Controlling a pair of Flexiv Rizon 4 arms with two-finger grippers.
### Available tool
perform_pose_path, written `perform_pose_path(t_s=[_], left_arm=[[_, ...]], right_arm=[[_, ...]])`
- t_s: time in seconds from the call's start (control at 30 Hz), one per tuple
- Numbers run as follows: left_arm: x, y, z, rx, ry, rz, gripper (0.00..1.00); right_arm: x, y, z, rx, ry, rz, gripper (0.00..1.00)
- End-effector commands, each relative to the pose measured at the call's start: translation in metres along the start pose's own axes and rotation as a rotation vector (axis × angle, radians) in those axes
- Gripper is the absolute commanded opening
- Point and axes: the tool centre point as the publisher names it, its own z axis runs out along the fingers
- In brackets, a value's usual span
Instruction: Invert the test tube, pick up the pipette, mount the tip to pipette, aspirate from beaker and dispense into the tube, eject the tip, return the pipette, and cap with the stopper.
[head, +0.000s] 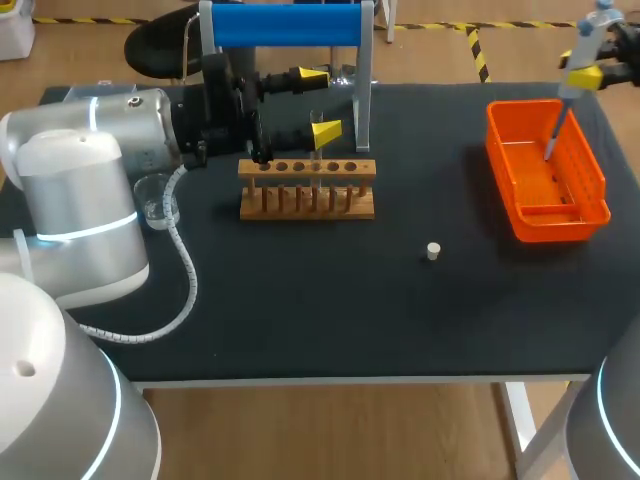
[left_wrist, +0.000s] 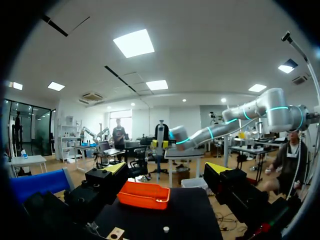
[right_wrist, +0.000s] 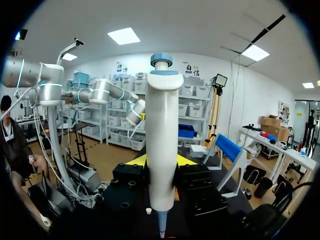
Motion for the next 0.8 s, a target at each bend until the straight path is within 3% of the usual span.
perform_pose_path(t_s=[0.03, 0.8], left_arm=[[0.000, 0.000, 0.001, 0.000, -0.002, 0.001, 1.00], [0.000, 0.000, 0.001, 0.000, -0.002, 0.001, 1.00]], right_arm=[[-0.004, -0.006, -0.028, -0.009, 0.012, 0.001, 0.00], [-0.025, -0.026, -0.062, -0.082, -0.005, -0.010, 0.00]])
